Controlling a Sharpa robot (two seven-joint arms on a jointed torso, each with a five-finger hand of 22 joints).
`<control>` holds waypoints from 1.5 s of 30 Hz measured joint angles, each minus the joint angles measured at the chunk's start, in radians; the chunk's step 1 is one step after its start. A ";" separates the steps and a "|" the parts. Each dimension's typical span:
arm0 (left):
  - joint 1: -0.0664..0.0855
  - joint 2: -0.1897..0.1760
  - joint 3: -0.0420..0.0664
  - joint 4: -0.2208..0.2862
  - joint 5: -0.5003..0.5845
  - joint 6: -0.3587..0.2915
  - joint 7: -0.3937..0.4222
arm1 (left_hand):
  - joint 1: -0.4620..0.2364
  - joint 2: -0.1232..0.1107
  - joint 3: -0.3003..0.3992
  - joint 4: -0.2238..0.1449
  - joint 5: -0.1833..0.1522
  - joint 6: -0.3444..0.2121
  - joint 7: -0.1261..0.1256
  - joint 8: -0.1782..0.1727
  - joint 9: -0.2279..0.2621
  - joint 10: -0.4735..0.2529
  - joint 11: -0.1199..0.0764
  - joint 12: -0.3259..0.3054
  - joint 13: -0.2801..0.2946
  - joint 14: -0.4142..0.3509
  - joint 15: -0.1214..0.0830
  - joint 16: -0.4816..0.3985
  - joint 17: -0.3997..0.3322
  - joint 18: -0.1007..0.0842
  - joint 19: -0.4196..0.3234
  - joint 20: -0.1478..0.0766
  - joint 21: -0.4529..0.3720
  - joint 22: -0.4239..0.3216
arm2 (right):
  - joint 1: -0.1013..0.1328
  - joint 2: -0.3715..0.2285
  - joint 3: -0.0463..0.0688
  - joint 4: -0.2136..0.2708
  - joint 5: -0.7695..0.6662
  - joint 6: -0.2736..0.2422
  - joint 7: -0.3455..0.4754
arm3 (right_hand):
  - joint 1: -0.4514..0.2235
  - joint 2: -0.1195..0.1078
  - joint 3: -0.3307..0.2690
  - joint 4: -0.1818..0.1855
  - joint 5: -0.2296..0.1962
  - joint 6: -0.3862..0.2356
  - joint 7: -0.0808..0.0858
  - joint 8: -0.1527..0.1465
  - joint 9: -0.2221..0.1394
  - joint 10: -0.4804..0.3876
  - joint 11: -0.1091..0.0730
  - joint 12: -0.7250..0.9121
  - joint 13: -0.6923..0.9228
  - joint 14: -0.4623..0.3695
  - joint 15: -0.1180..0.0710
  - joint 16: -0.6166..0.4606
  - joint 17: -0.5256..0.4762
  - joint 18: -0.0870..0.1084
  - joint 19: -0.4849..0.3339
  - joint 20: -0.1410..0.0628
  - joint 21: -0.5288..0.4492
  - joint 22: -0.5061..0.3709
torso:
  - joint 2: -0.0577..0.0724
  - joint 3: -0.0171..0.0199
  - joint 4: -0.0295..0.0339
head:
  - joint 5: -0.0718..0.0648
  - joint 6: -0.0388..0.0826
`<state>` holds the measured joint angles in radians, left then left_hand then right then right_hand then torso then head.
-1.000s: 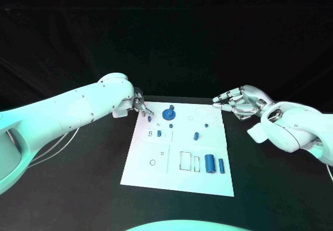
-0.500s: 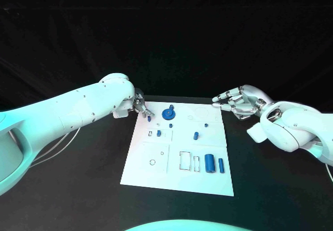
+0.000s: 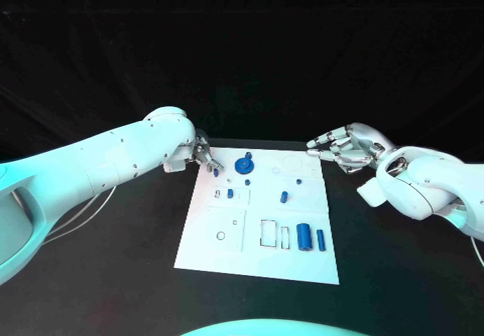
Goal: Assemble the parts on the task board
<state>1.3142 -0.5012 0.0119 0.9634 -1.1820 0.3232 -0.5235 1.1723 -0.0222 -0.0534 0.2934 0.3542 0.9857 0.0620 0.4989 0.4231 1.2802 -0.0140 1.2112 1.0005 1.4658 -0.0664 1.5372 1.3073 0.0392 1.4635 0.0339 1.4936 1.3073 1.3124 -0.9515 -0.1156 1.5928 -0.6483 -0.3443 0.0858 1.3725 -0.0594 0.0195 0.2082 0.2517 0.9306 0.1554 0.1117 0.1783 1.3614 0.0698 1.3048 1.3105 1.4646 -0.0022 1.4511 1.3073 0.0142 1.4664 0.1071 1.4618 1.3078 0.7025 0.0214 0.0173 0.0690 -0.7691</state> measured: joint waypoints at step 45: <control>-0.001 0.003 0.000 -0.008 0.029 -0.001 0.013 | 0.253 -0.092 0.491 0.062 0.015 -0.032 0.011 -0.007 0.087 -0.025 0.007 -0.046 -0.022 0.000 -0.007 0.000 0.000 0.000 0.002 -0.009 0.000 0.000 | -0.001 0.001 0.000 0.000 0.001 0.003 0.001 | -0.004 0.004 0.000 0.000 0.004 0.000 0.000 0.000 0.000 0.000 0.000 0.000 -0.001 0.000 0.000 0.000 0.000 0.000 0.000 0.000 0.000 0.000 | -0.002 0.0005 -0.0002 | 0.004 -0.005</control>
<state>1.3134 -0.4981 0.0118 0.9554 -1.1525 0.3219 -0.5104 1.4250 -0.1145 0.4379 0.3549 0.3687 0.9538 0.0734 0.4921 0.5103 1.2547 -0.0071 1.1650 0.9789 1.4656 -0.0735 1.5372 1.3077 0.0393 1.4657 0.0244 1.4935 1.3077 1.3119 -0.9508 -0.1156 1.5928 -0.6471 -0.3415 0.0864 1.3685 -0.0553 0.0195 0.2082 0.2557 0.9306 0.1554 0.1117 0.1783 1.3614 0.0698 1.3048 1.3100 1.4646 -0.0021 1.4511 1.3077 0.0142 1.4664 0.1071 1.4618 1.3073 0.7007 0.0219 0.0171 0.0730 -0.7737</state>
